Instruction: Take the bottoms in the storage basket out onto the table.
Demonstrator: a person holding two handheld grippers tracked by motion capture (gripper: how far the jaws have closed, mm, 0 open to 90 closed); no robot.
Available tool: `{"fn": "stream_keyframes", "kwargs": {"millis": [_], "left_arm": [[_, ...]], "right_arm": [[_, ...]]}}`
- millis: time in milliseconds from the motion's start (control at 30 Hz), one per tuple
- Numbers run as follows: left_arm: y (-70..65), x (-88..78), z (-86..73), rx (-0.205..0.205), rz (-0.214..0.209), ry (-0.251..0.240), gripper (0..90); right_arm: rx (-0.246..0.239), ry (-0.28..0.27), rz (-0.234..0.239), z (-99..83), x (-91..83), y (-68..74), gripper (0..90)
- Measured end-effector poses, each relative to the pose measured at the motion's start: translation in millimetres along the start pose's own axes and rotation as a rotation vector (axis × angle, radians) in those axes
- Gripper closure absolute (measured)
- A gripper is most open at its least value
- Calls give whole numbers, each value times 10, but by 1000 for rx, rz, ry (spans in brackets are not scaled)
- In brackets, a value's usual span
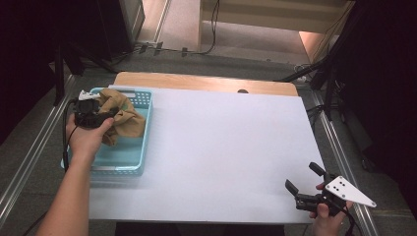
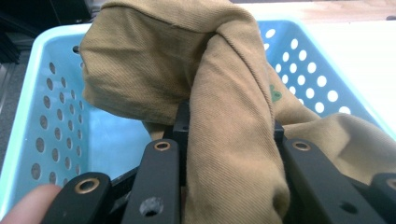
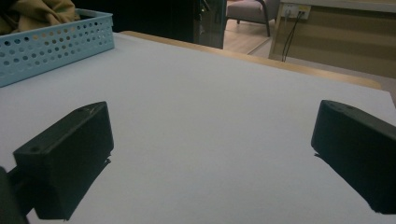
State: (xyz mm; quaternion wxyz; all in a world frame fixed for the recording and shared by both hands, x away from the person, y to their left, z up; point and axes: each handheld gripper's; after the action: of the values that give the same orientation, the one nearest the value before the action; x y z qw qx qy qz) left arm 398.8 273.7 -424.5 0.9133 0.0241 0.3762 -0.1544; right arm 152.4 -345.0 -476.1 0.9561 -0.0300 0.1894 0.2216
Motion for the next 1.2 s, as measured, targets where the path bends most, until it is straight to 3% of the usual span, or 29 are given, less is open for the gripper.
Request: {"fn": "stream_keyframes", "kwargs": {"millis": [1200], "left_arm": [[-154, -412, -7, -3, -56, -183, 686]], "right_arm": [[-5, -3, 1, 3, 0, 12, 0]]}}
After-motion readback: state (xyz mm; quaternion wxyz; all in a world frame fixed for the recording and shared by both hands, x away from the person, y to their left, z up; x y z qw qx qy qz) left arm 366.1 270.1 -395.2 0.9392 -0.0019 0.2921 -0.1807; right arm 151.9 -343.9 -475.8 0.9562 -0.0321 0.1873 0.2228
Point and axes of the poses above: each handheld gripper's, and its own axes: x roughly forward along the jaws, z roughly out of its top, y roughly to its left, and after that the axes turned 6 degrees about y, right-handed
